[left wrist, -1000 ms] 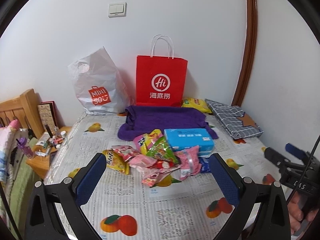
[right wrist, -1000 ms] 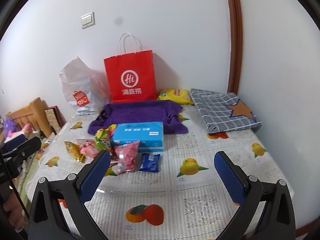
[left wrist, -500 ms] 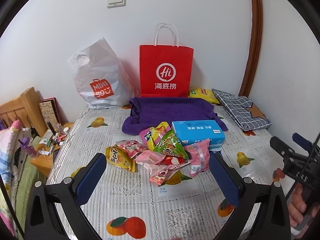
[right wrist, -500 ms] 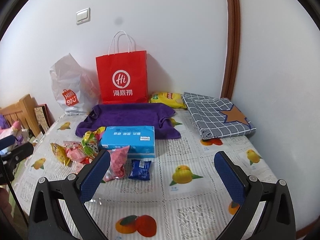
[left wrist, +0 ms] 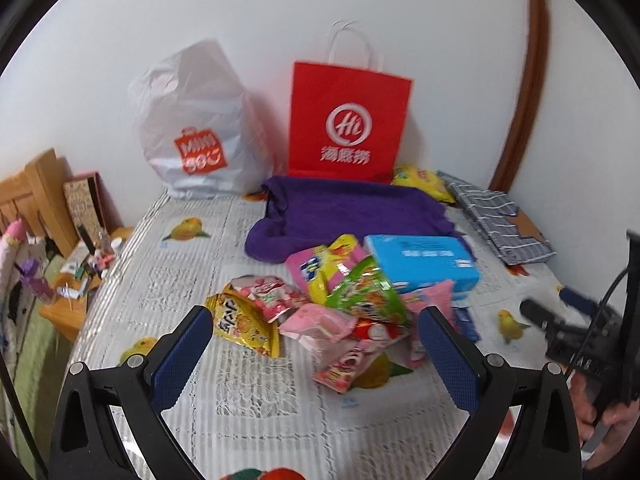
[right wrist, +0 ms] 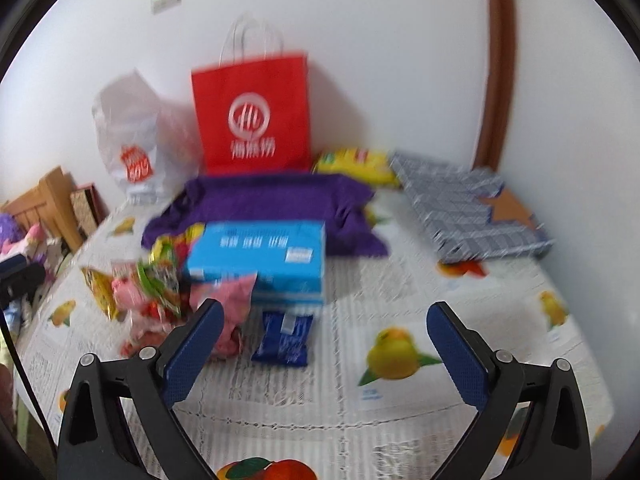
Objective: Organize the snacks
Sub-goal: 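Grasp the small dark blue packet with the right tool while the left tool approaches the yellow triangular packet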
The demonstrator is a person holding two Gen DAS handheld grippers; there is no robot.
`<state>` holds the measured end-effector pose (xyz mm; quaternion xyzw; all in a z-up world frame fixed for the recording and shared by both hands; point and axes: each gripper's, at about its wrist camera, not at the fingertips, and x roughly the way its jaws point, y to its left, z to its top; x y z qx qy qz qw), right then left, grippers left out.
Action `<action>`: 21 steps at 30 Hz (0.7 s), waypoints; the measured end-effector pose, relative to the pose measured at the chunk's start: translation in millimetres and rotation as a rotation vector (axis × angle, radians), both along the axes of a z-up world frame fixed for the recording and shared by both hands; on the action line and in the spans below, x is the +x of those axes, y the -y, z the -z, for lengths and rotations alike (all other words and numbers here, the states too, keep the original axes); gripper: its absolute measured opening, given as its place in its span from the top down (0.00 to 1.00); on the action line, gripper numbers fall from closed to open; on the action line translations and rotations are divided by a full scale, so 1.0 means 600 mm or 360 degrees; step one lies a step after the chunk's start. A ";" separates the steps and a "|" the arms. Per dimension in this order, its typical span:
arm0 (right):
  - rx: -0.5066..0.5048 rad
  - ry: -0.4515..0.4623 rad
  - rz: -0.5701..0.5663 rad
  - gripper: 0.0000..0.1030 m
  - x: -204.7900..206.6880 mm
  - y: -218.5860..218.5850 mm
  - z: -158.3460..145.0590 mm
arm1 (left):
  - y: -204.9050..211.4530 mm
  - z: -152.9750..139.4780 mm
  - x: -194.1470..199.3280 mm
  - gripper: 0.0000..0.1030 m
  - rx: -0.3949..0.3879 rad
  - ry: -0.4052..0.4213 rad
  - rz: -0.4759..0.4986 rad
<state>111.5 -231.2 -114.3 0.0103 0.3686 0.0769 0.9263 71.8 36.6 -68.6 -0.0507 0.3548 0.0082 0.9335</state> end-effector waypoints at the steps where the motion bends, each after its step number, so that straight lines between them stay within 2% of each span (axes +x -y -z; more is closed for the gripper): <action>1: 0.0036 -0.0060 -0.0028 0.07 0.012 -0.006 0.020 | -0.004 0.007 0.007 0.01 0.0001 -0.0016 -0.0003; 5: 0.0069 -0.0224 -0.0065 0.24 0.047 -0.022 0.072 | -0.018 0.038 0.044 0.01 0.0015 -0.0144 -0.0016; 10: 0.0107 -0.0296 -0.0058 0.29 0.082 -0.026 0.111 | -0.045 0.060 0.062 0.01 0.0003 -0.0194 -0.0049; 13: 0.0122 -0.0365 -0.0089 0.37 0.101 -0.033 0.135 | -0.058 0.066 0.062 0.01 0.0022 -0.0175 -0.0076; 18: 0.0032 -0.0355 -0.0120 0.37 0.102 -0.045 0.148 | -0.074 0.080 0.074 0.01 0.0002 -0.0215 -0.0093; 19: 0.0004 -0.0342 -0.0121 0.40 0.100 -0.047 0.149 | -0.076 0.084 0.079 0.01 -0.0014 -0.0228 -0.0088; 21: -0.0069 -0.0321 -0.0111 0.53 0.100 -0.050 0.150 | -0.079 0.090 0.089 0.01 -0.0027 -0.0252 -0.0092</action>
